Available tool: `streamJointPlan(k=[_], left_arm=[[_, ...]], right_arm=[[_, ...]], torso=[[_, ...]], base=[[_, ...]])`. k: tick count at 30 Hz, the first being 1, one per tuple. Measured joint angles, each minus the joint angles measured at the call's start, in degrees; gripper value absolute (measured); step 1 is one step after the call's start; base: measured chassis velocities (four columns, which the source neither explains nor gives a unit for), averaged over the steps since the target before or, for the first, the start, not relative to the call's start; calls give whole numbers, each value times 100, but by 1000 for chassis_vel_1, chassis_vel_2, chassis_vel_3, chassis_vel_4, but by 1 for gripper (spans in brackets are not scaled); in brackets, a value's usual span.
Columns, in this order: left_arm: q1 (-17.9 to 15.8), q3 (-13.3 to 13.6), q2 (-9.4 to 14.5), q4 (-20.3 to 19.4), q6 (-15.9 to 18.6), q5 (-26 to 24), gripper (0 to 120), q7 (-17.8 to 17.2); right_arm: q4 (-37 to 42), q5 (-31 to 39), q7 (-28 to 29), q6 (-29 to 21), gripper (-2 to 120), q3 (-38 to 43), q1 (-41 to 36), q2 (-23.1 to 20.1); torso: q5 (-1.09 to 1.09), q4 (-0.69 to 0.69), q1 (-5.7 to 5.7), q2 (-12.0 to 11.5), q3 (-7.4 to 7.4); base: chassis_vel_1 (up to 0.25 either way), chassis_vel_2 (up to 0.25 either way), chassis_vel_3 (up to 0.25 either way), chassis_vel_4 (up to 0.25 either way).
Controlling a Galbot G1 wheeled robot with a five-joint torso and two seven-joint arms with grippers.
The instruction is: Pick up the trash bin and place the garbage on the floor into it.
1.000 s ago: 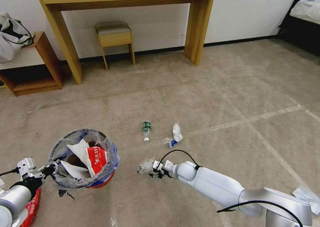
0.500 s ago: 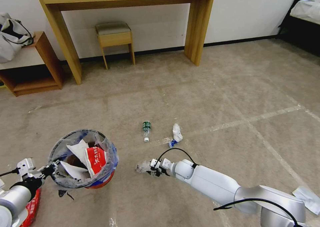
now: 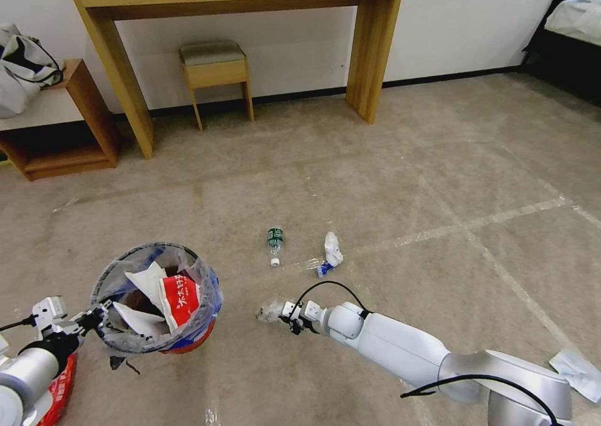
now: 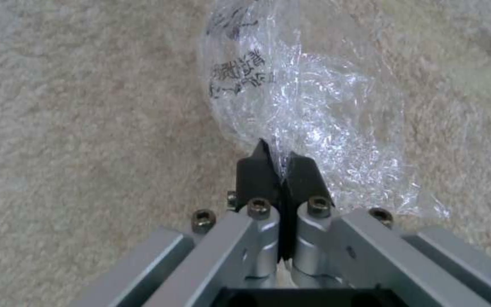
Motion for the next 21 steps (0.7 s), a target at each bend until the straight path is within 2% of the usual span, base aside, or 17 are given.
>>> streamJointPlan(k=[10, 15, 21], left_arm=[[4, 7, 36, 27, 0, 0, 1, 0], [-8, 14, 55, 62, 0, 0, 1, -1], [-34, 37, 75, 57, 0, -10, 1, -5]], right_arm=[[417, 283, 23, -2, 0, 195, -74, -296], [1316, 625, 120, -71, 0, 648, -99, -984], [1848, 902, 130, 131, 0, 1060, -80, -1450]], torso=[[1, 0, 0, 0, 0], [0, -1, 0, 0, 0], [1, 0, 0, 0, 0]], base=[[0, 0, 0, 0], [0, 0, 0, 0], [0, 0, 0, 0]])
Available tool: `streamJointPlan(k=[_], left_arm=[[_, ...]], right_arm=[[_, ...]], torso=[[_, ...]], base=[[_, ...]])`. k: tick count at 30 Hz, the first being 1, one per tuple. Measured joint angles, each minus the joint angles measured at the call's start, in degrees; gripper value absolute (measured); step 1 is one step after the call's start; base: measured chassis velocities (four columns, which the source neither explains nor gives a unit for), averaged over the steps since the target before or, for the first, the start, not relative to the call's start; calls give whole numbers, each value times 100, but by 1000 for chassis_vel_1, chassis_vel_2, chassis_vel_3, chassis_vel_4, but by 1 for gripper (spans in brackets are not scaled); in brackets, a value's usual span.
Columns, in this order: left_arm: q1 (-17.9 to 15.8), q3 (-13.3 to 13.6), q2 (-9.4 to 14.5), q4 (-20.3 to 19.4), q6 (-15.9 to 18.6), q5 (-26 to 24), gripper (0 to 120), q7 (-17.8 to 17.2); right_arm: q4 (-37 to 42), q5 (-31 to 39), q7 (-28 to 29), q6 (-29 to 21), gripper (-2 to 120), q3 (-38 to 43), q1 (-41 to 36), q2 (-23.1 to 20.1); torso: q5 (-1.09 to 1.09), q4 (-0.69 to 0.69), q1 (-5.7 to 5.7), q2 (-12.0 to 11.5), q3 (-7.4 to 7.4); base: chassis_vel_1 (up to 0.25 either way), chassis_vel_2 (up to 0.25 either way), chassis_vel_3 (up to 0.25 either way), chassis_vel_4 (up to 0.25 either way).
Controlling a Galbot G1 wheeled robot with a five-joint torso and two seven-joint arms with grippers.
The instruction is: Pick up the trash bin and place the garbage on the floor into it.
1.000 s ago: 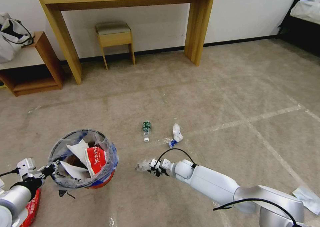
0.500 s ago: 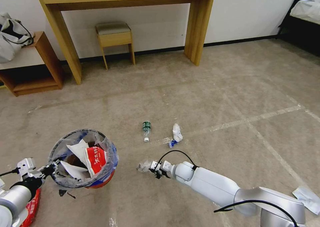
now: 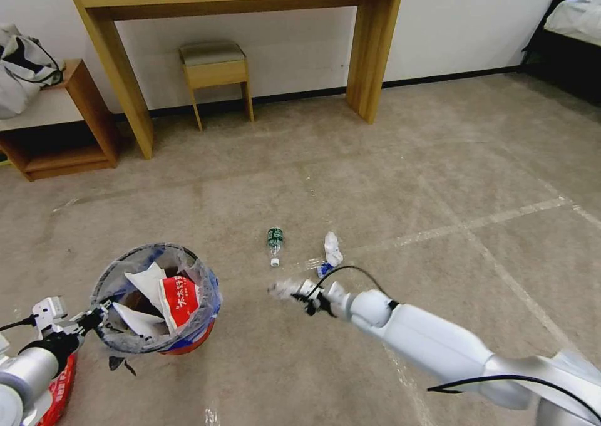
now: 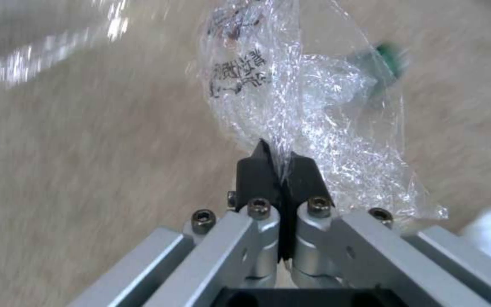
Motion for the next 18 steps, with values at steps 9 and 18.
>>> streamJointPlan(k=[9, 18], left_arm=[[23, -17, 63, -9, 0, -37, 1, -14], [69, 2, 97, -87, 0, -185, 1, -73]], right_arm=[[1269, 744, -23, 149, 0, 1060, -102, -505], [2648, 1901, -169, 184, 0, 1246, 195, -780]], torso=[[0, 0, 0, 0, 0], [-1, 0, 0, 0, 0]], base=[[0, 0, 0, 0], [0, 0, 0, 0]])
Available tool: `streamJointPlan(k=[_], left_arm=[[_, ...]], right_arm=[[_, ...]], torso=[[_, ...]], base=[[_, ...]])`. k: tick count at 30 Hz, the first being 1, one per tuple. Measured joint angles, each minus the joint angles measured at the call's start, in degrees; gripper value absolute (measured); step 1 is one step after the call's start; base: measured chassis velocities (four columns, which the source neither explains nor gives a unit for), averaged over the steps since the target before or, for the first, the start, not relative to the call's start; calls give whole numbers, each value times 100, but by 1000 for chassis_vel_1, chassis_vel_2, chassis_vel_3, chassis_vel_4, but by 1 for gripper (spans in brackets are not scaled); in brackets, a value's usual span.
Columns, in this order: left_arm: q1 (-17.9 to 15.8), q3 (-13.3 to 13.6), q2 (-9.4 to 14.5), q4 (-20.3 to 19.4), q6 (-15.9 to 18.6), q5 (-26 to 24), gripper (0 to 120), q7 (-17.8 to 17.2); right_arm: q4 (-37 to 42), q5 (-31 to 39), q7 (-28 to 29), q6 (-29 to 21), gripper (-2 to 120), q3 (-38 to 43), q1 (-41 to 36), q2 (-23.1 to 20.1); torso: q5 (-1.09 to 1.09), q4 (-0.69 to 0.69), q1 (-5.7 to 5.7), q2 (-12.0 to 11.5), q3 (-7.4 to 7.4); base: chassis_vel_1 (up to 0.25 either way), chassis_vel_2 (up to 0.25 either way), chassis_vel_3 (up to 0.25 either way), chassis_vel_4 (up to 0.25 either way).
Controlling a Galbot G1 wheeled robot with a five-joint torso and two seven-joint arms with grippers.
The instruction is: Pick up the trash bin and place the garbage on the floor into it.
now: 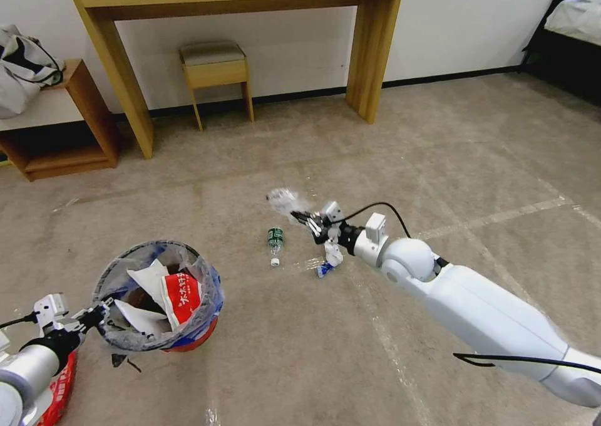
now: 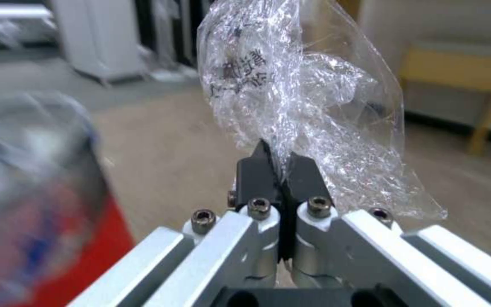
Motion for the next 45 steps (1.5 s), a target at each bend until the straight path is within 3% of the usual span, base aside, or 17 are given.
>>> streamJointPlan(k=[6, 17, 32, 45], left_arm=[[5, 0, 7, -46, 0, -27, 1, -12], [-73, 125, 87, -155, 0, -120, 1, -37], [-170, 182, 178, -133, 0, -153, 1, -60], [-204, 195, 130, -190, 0, -150, 1, -36]], right_arm=[[567, 333, -5, -183, 0, -202, 308, -42], [1336, 852, 430, -806, 0, -1531, 1741, 110], [1345, 1005, 807, -1111, 0, -2577, 2228, 446], [879, 965, 960, -1259, 0, -3313, 2642, 968]], torso=[[0, 0, 0, 0, 0], [-2, 0, 0, 0, 0], [-1, 0, 0, 0, 0], [-1, 0, 0, 0, 0]], base=[[0, 0, 0, 0], [0, 0, 0, 0], [0, 0, 0, 0], [0, 0, 0, 0]])
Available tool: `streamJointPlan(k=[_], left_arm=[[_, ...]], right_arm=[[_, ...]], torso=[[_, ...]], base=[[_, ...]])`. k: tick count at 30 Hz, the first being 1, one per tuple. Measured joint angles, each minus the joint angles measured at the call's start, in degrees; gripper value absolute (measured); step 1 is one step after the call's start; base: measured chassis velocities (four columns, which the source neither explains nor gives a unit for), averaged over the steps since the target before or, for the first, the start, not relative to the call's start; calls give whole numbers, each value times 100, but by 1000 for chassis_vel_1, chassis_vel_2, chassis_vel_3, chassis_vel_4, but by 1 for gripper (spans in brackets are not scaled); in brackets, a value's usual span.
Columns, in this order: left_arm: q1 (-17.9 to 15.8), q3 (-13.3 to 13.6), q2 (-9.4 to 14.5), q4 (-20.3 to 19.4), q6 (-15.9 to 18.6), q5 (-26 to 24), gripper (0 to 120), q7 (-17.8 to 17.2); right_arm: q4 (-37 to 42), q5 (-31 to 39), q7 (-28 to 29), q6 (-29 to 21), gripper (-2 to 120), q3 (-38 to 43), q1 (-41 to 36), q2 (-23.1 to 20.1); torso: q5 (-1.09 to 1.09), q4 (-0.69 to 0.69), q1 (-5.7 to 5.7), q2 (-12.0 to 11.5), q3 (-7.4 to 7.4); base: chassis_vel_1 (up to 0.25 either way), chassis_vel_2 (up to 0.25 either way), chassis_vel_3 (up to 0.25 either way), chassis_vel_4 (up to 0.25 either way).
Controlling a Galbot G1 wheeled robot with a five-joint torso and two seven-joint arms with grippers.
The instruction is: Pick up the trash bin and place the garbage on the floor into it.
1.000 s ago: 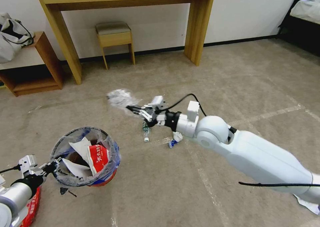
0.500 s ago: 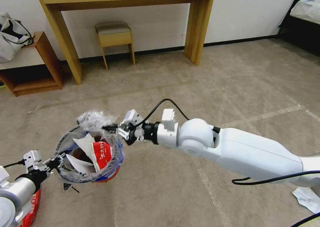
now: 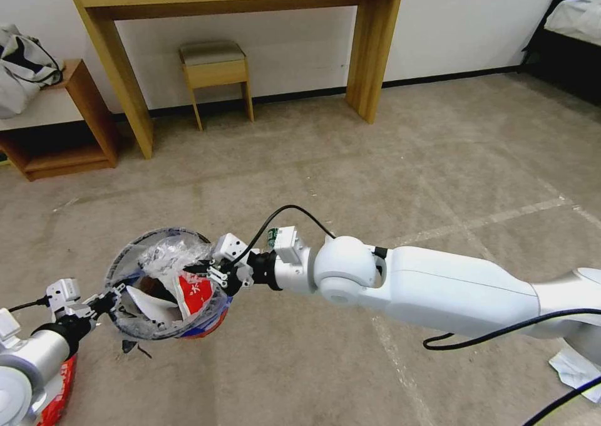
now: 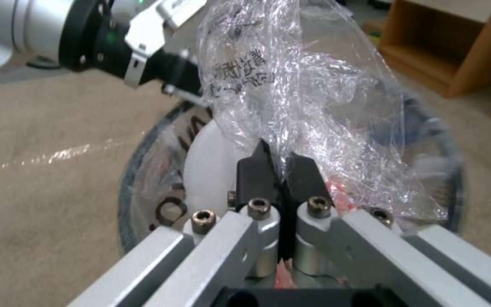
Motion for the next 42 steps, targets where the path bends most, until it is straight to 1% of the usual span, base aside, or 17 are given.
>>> streamJointPlan(k=[2, 3, 5, 9, 12, 21, 33, 42], left_arm=[[5, -17, 20, -3, 0, -9, 1, 6], [5, -17, 20, -3, 0, -9, 1, 6], [1, -25, 38, -9, 0, -31, 1, 11], [-3, -26, 41, -11, 0, -40, 1, 13], [-15, -19, 41, -27, 0, -50, 1, 19], [-39, -4, 28, -24, 0, -54, 1, 23], [-58, 51, -16, -17, 0, -41, 1, 23], [-26, 53, -54, -2, 0, -17, 1, 21]], right_arm=[[-135, 14, 33, -60, 0, -137, 87, 219], [-135, 14, 33, -60, 0, -137, 87, 219], [-289, 14, 124, -147, 0, -258, 140, 491], [-369, 14, 176, -236, 0, -299, 163, 633], [-537, -3, 223, -286, 0, -394, 187, 847], [-658, -41, 302, -346, 0, -492, 186, 903], [-884, -168, 343, -351, 0, -541, -14, 785], [-1226, -211, 321, -328, 0, -600, -85, 955]], torso=[[0, 0, 0, 0, 0], [0, 0, 0, 0, 0], [0, 0, 0, 0, 0], [0, 1, 0, 0, 0], [0, 0, 0, 0, 0], [0, 0, 0, 0, 0], [1, -1, 0, 0, 0], [1, 0, 0, 0, 0]], base=[[0, 0, 0, 0], [0, 0, 0, 0], [0, 0, 0, 0], [0, 0, 0, 0], [0, 0, 0, 0], [0, 0, 0, 0], [0, 0, 0, 0], [0, 0, 0, 0]])
